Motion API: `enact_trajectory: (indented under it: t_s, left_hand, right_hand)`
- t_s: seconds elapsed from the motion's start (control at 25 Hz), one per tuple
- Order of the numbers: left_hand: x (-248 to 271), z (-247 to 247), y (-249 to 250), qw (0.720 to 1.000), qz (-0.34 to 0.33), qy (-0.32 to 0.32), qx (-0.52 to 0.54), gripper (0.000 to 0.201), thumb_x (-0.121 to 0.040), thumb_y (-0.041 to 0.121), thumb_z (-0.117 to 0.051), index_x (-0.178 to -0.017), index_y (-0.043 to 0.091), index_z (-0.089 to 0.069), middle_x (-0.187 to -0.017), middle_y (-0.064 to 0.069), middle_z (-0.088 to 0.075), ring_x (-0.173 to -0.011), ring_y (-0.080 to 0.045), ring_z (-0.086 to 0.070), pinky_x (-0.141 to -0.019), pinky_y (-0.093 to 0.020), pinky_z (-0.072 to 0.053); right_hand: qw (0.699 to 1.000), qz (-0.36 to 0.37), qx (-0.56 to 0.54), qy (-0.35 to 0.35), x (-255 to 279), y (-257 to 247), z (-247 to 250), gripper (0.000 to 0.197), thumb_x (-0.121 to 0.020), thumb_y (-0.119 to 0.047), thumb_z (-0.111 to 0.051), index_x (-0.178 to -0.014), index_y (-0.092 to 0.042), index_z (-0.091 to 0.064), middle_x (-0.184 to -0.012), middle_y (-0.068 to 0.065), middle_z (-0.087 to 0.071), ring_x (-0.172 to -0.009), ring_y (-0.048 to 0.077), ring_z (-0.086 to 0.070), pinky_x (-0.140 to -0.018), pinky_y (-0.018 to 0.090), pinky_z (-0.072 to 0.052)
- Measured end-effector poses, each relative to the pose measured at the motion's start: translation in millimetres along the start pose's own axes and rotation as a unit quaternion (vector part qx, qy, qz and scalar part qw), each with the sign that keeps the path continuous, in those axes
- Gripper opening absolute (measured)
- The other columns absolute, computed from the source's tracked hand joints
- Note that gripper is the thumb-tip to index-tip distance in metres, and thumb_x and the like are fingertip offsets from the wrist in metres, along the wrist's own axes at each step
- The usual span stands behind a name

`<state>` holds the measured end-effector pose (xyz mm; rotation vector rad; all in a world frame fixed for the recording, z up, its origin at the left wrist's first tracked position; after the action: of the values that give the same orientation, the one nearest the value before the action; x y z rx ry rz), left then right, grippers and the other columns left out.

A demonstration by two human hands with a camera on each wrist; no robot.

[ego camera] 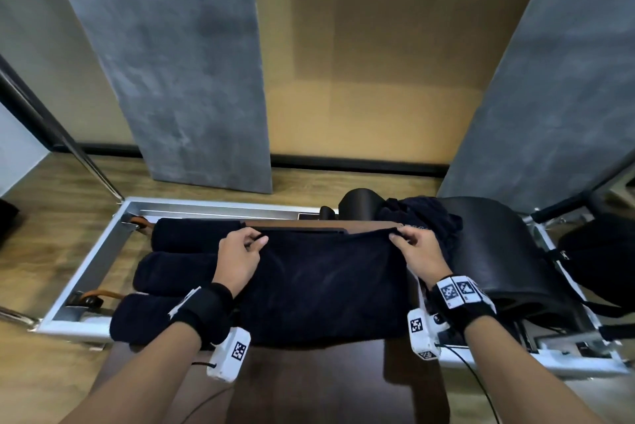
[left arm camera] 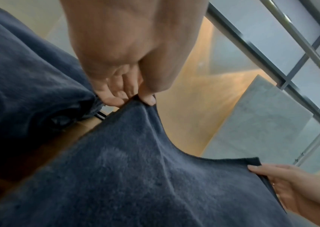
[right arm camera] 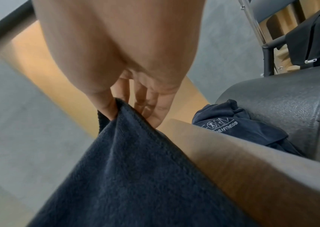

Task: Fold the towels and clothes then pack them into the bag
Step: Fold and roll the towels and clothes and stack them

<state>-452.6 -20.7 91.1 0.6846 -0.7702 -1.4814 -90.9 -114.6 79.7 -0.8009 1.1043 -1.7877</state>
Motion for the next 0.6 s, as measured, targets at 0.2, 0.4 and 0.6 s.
enact_trajectory:
  t_s: [0.2,0.4,0.6]
  left_hand:
    - [-13.8,-23.8,5.8,0.992,0.049,0.046,-0.103,0.020,-0.106,0.017,-0.058,-0.096,0.003,-0.068,-0.097,-0.013,-0.068,-0.091,-0.035,-0.066,-0.083,-0.047,-0.054]
    - [-14.4,-39.6,9.5,0.986,0.087,0.036,-0.140,0.021,-0.109,0.015,-0.053,-0.108,-0.002,-0.066,-0.118,-0.014,-0.060,-0.102,-0.037,-0.063,-0.084,-0.047,-0.051]
    - [-10.8,-44.2,9.8,0.985,0.075,0.037,-0.148,0.019,-0.108,0.011,-0.056,-0.102,-0.003,-0.068,-0.108,-0.015,-0.064,-0.098,-0.038,-0.065,-0.078,-0.045,-0.049]
  right_hand:
    - [0.990,-0.057,0.121,0.040,-33.3,22.8,-10.1,0.010,-0.088,-0.015,-0.078,-0.083,-0.007,-0.076,-0.082,0.010,-0.076,-0.091,0.031,-0.072,-0.088,0.040,-0.055]
    - [0.980,-0.084,0.173,0.055,-39.6,32.5,-15.1,0.011,-0.088,-0.029,-0.080,-0.091,-0.021,-0.072,-0.079,0.000,-0.068,-0.094,0.029,-0.067,-0.091,0.040,-0.054]
    - [0.968,-0.095,0.229,0.037,-37.5,36.2,-21.1,0.019,-0.091,-0.030,-0.077,-0.109,-0.022,-0.076,-0.100,0.008,-0.071,-0.108,0.034,-0.063,-0.094,0.040,-0.053]
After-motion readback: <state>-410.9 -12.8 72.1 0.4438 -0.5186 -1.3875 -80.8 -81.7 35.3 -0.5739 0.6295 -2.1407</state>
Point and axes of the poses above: each hand's wrist, its own x-axis away from the middle knuckle, its own z-axis out of the back of the hand, y = z × x, the point moved 2 cm from there along -x, towards the middle knuckle
